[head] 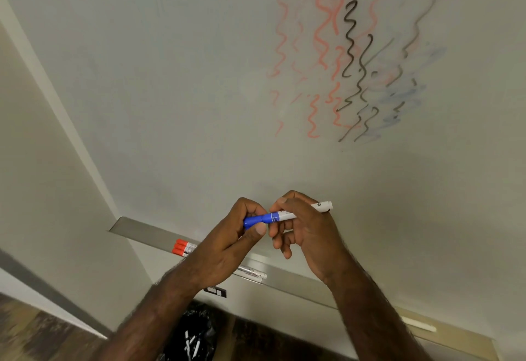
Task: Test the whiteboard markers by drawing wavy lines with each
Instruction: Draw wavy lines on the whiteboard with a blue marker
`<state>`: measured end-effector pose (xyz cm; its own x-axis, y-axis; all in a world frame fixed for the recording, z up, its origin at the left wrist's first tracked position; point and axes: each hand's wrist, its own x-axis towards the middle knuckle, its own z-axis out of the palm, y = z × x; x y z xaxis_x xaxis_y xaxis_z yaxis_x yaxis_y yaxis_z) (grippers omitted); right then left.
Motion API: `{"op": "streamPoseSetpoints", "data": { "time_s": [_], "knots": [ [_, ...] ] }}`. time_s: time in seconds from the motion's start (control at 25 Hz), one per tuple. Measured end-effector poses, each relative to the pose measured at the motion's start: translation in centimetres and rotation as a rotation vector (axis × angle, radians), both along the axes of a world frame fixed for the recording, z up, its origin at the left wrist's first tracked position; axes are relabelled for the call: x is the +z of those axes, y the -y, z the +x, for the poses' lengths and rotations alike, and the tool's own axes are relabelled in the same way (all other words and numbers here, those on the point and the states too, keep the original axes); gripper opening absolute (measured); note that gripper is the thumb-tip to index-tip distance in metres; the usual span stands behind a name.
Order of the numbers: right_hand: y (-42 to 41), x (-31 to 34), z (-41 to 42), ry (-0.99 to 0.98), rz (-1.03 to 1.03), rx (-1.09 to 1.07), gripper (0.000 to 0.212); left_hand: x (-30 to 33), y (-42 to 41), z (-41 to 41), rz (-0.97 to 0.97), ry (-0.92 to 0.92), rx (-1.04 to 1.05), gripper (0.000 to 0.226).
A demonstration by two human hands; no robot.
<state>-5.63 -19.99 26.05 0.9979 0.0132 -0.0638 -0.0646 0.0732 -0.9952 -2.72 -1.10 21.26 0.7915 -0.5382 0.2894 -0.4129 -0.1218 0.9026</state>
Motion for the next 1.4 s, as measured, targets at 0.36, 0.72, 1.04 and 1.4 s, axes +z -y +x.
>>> {"op": "streamPoseSetpoints", "data": {
  "time_s": [0.36,0.72,1.04,1.4],
  "knots": [
    [-4.5,-2.5,0.9,-0.02,0.162,-0.091,0.025,-1.5,-1.4,0.7,-0.07,-0.072,0.034,0.023],
    [-8.6,-6.8,4.5,-0.136,0.073,-0.02,0.023,-4.9,-5.5,2.3,-0.107,-0.289,0.041,0.017],
    [-12.5,-15.0,4.9,-0.404,-0.211,0.174,0.024,-14.2,-14.3,4.5,0.245,-0.31,0.175,0.044],
    [-15.8,-24.4,4.3,-0.452,-0.651,0.57,0.065,-15.0,-17.8,3.6,0.253,-0.313,0.348,0.024]
  ]
}}
